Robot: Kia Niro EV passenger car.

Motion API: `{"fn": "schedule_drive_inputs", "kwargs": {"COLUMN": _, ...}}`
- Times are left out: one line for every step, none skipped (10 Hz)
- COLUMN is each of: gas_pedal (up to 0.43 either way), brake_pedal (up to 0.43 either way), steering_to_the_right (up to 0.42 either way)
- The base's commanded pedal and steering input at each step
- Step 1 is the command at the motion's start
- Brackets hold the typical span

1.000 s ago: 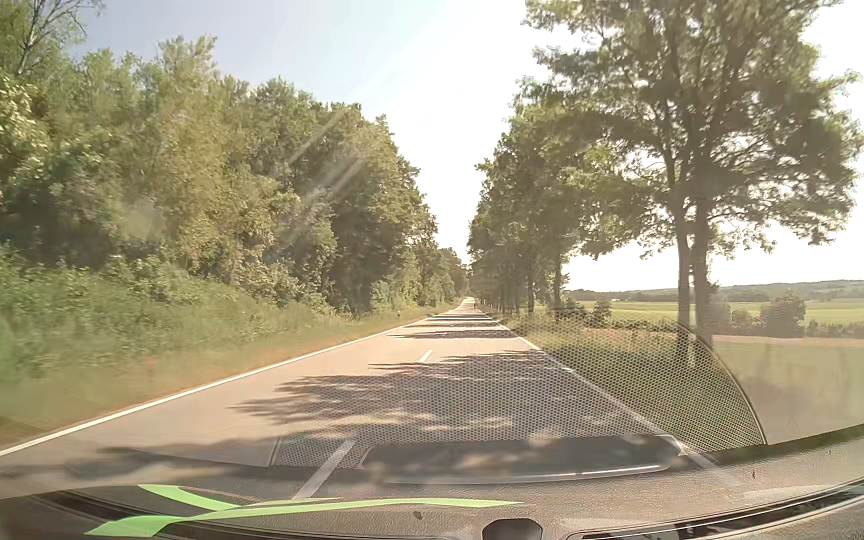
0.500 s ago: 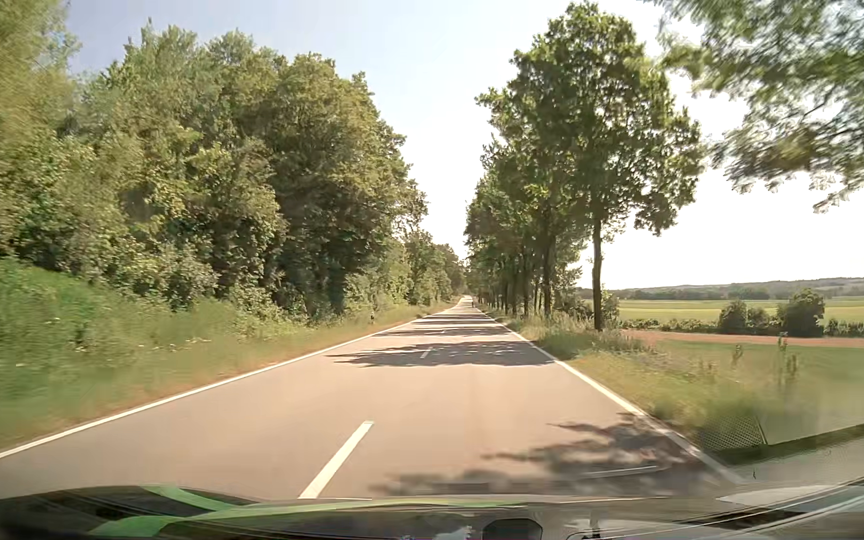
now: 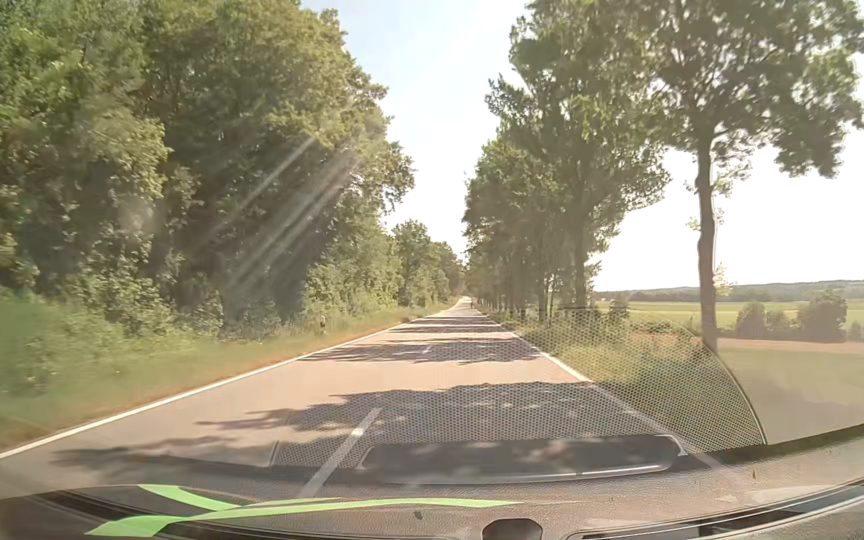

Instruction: Follow the waypoints while adhering to traffic rules and regulations

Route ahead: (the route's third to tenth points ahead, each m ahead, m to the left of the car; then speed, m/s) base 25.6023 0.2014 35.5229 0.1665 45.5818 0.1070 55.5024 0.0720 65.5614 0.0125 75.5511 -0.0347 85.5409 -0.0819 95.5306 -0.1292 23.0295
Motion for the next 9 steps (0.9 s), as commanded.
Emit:
{"fn": "schedule_drive_inputs", "kwargs": {"gas_pedal": 0.209, "brake_pedal": 0.0, "steering_to_the_right": -0.001}}
{"fn": "schedule_drive_inputs", "kwargs": {"gas_pedal": 0.22, "brake_pedal": 0.0, "steering_to_the_right": -0.001}}
{"fn": "schedule_drive_inputs", "kwargs": {"gas_pedal": 0.228, "brake_pedal": 0.0, "steering_to_the_right": -0.001}}
{"fn": "schedule_drive_inputs", "kwargs": {"gas_pedal": 0.24, "brake_pedal": 0.0, "steering_to_the_right": -0.001}}
{"fn": "schedule_drive_inputs", "kwargs": {"gas_pedal": 0.24, "brake_pedal": 0.0, "steering_to_the_right": -0.001}}
{"fn": "schedule_drive_inputs", "kwargs": {"gas_pedal": 0.22, "brake_pedal": 0.0, "steering_to_the_right": -0.001}}
{"fn": "schedule_drive_inputs", "kwargs": {"gas_pedal": 0.197, "brake_pedal": 0.0, "steering_to_the_right": -0.002}}
{"fn": "schedule_drive_inputs", "kwargs": {"gas_pedal": 0.189, "brake_pedal": 0.0, "steering_to_the_right": -0.003}}
{"fn": "schedule_drive_inputs", "kwargs": {"gas_pedal": 0.177, "brake_pedal": 0.0, "steering_to_the_right": -0.003}}
